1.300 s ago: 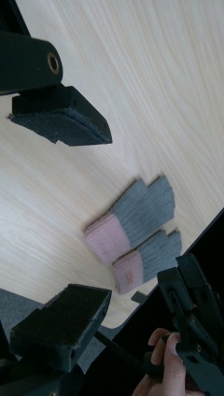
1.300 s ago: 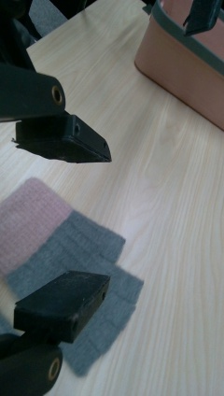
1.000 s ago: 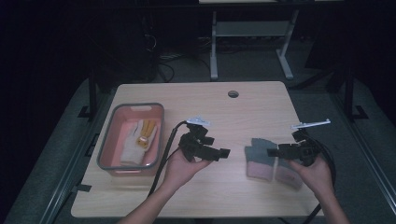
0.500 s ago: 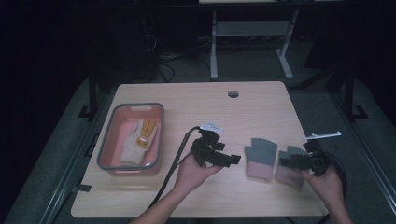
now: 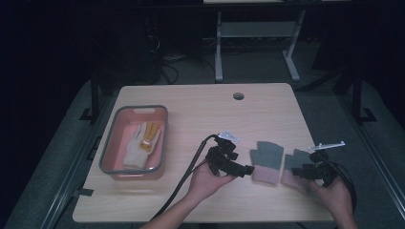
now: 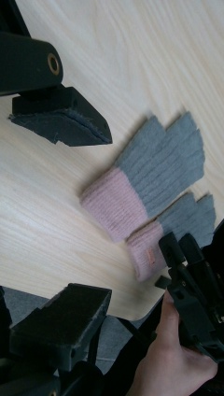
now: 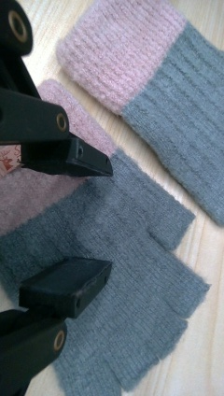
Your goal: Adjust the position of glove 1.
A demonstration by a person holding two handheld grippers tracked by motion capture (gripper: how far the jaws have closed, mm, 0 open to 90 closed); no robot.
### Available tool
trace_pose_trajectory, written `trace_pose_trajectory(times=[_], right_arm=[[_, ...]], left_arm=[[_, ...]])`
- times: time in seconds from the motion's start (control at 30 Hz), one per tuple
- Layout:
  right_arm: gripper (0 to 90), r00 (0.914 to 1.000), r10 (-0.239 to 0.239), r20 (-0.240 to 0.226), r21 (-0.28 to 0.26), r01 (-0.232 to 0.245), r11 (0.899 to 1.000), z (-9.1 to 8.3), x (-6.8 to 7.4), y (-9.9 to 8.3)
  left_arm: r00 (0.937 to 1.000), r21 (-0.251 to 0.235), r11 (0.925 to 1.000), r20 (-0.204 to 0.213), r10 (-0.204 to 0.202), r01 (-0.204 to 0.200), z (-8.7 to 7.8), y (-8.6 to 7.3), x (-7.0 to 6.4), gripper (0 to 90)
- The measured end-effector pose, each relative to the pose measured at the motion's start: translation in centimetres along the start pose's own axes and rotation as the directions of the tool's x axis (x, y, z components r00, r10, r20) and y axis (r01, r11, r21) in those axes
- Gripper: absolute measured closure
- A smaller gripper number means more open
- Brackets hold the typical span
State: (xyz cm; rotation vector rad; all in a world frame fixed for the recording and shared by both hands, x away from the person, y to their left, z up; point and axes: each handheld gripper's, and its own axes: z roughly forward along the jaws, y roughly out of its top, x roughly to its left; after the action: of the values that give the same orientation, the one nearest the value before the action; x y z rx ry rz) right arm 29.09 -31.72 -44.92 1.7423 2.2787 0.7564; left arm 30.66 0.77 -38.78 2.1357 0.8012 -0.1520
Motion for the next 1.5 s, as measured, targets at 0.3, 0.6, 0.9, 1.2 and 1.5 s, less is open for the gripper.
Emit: trace_pose_trajectory(times=[0.3,0.6,0.9,1.2,1.5], right_arm=[[63.3,0.9999,-0.009,0.006,-0.017,0.009,1.0,0.2,0.2,-0.2],[79.8,0.9997,-0.004,-0.024,-0.038,0.003,0.999,0.2,-0.3,-0.3],[82.2,0.9993,-0.007,-0.038,-0.032,0.006,0.999,-0.6,-0.2,0.1],[82.2,0.9981,-0.031,-0.054,-0.079,0.027,0.997,-2.9,0.2,1.1],[81.9,0.9925,-0.073,-0.098,-0.094,0.064,0.993,-3.0,2.8,3.2]], left_arm=[[1.0,0.024,0.9997,0.004,0.003,-0.003,1.3,-0.1,-0.4,21.5],[0.9999,0.001,1.0,0.013,0.001,-0.001,1.0,0.2,-0.3,21.5],[1.0,-0.006,1.0,0.0,-0.003,0.003,0.6,0.4,0.2,21.5],[1.0,-0.028,0.9996,-0.003,-0.005,0.005,-0.4,0.5,0.5,21.4],[0.9998,-0.048,0.9988,-0.018,-0.011,0.01,-1.3,0.5,0.9,21.2]])
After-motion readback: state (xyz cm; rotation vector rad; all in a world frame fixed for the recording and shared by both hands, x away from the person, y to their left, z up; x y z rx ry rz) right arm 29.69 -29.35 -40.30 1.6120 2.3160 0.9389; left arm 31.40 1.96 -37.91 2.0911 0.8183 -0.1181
